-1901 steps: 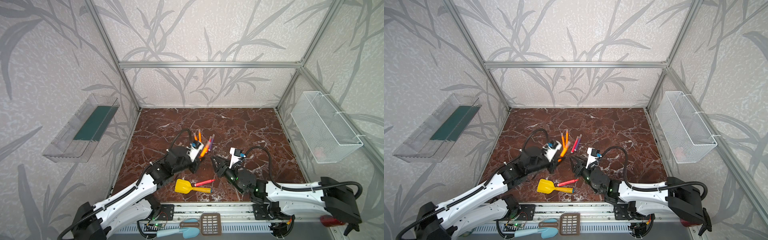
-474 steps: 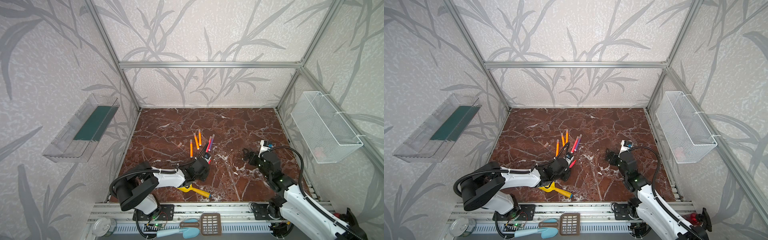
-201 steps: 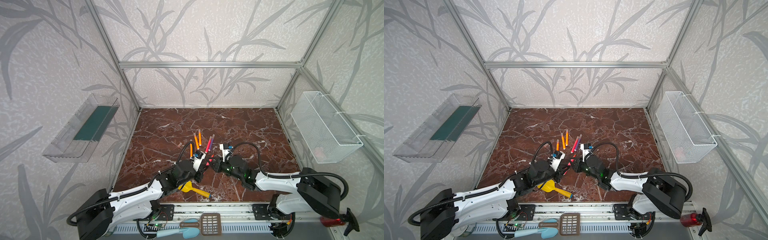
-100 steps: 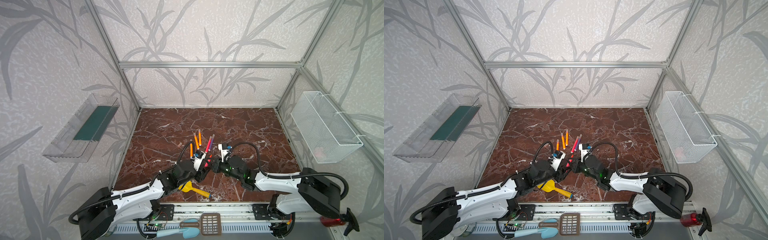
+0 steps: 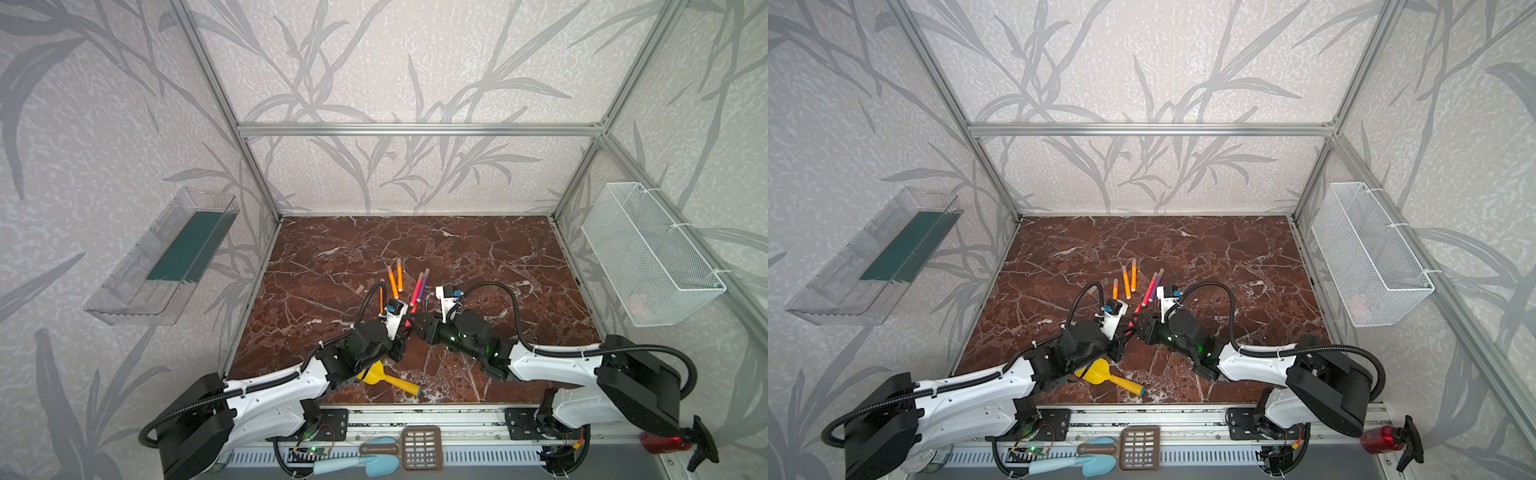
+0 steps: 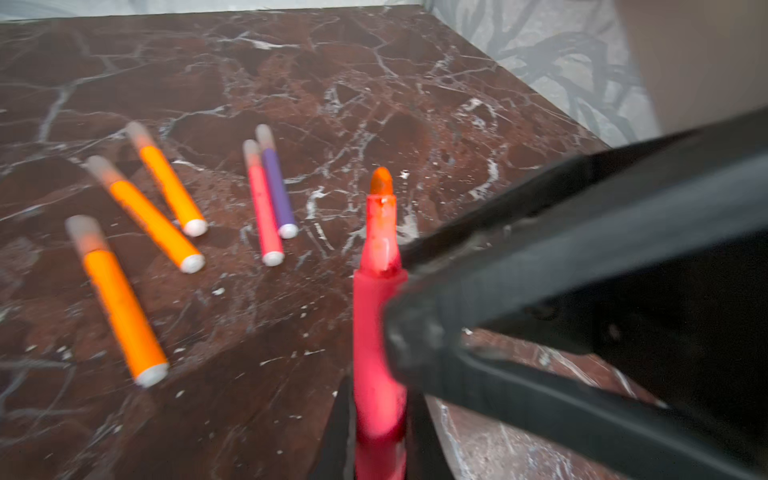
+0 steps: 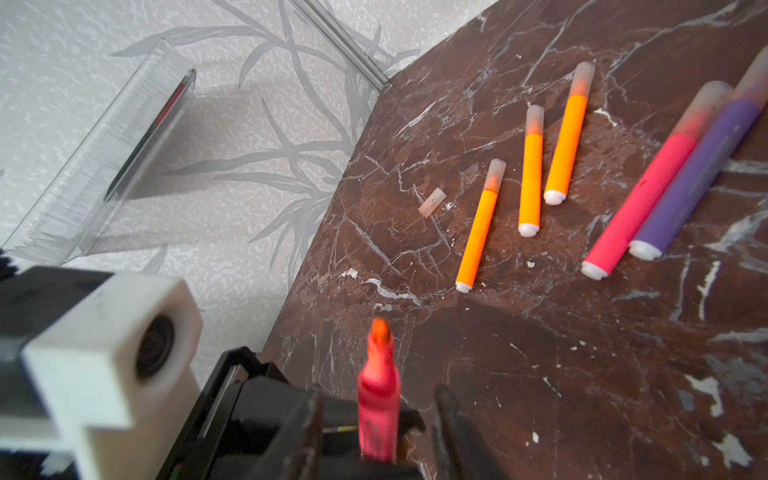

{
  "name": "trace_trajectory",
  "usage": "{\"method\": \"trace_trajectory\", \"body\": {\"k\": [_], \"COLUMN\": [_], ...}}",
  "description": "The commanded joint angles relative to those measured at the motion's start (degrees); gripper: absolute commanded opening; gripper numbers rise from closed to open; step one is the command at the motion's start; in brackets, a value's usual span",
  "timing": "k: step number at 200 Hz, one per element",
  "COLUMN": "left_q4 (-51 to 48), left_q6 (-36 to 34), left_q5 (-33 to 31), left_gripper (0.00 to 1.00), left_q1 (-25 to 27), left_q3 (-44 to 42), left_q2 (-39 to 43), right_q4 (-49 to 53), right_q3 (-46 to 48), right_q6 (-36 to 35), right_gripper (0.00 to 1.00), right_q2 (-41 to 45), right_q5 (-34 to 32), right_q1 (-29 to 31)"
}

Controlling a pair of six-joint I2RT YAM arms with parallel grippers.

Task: Insert the pens into the pen caps
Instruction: 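Reach the right gripper across and grasp the translucent pink cap on the table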

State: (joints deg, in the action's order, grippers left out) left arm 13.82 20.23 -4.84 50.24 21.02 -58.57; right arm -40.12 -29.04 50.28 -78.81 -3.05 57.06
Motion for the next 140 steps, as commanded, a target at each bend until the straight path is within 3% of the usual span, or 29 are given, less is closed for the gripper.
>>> {"method": "trace_trajectory", "body": {"k": [1,41,64,87,103,140], "left_q4": [-8.3,-22.3,-25.3,-25.8,-24.1,-23.8], "left_q6": [6.1,12.9,15.1,16.0,16.1,14.7], "left_q5": [-6.0,-8.8,-4.9,2.4,5.5,5.2], "left_gripper": [0.0,0.0,0.0,0.0,0.0,0.0], "left_q1": [-7.4,-25.8,-36.7,-45.8,-47.9,-48.2], "left_q3": [0.8,1.0,0.4,1.0,0.8,1.2], "left_q2": [5.0,19.6,24.4,24.3,23.7,23.4], "right_q4": [5.0,13.5,24.6,34.2,40.3,54.4], "right_q3": [-3.4,-11.6,-23.0,-36.3,-45.7,-68.5], "right_q6": [-3.0,-6.3,-8.4,-10.0,-10.8,-10.5], "right_gripper": [0.54,0.57,0.59,0.59,0.62,0.68], "right_q2": [0.4,-5.0,-12.7,-23.6,-31.0,-47.3], "right_q5": [-3.4,-7.8,-9.3,-10.5,-13.0,-18.3], "right_q1": [0.3,0.3,0.3,0.6,1.2,3.8]}}
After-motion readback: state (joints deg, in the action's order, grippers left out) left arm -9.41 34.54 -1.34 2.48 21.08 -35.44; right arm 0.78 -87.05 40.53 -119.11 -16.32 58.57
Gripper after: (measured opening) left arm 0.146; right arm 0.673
